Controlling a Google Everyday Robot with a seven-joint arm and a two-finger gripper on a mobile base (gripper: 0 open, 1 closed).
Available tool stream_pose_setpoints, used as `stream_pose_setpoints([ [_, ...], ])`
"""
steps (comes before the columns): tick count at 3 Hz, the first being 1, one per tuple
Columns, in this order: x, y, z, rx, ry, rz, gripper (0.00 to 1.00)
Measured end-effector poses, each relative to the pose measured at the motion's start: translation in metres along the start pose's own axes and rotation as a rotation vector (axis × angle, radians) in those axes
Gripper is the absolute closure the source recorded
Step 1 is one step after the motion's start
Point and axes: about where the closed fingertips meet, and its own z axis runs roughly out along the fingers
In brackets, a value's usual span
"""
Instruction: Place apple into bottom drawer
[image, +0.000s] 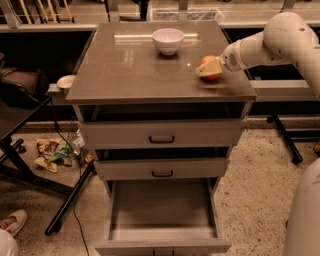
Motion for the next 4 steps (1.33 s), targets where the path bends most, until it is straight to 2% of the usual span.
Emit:
stream_pose_setpoints([
  [2, 0.001, 0.003, 0.007, -0.014, -0.001, 0.003, 0.78],
  [3, -0.004, 0.015, -0.04, -0.002, -0.026, -0.049, 0.99],
  [4, -0.006, 0.046, -0.107, 0.003, -0.032, -0.127, 1.0],
])
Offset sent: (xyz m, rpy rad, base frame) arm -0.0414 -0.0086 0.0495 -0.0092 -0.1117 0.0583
